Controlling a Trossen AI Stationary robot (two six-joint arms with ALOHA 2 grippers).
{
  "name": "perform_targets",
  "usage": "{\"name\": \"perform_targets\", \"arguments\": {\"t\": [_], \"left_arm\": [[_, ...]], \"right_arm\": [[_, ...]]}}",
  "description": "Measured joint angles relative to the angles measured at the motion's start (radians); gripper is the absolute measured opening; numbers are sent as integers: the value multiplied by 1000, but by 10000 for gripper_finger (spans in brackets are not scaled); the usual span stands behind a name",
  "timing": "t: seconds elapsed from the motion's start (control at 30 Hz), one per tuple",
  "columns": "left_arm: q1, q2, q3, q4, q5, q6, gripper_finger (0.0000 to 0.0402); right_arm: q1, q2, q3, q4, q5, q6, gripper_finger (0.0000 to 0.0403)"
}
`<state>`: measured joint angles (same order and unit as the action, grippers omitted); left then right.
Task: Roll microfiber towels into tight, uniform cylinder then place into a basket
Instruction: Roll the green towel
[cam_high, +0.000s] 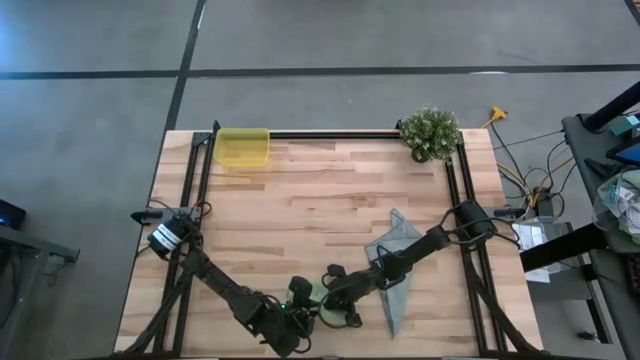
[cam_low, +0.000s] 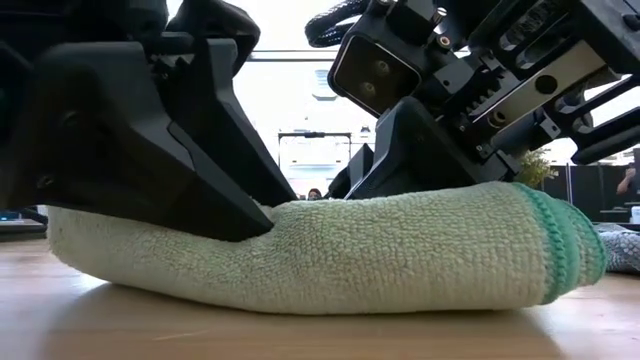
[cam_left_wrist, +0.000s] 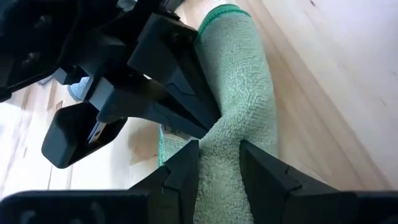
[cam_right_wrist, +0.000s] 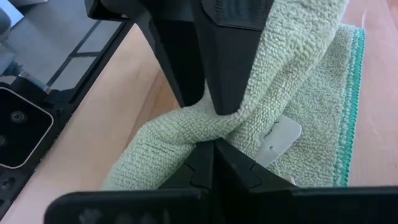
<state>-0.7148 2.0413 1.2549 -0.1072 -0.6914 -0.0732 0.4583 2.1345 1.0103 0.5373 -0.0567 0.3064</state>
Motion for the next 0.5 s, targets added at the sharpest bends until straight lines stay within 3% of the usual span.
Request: {"name": "perform_targets", "arguments": {"t": [0.5], "left_arm": [[33, -2, -11, 1, 13, -144, 100]], "right_arm": [[0, 0, 1, -2, -28, -93, 9]]}}
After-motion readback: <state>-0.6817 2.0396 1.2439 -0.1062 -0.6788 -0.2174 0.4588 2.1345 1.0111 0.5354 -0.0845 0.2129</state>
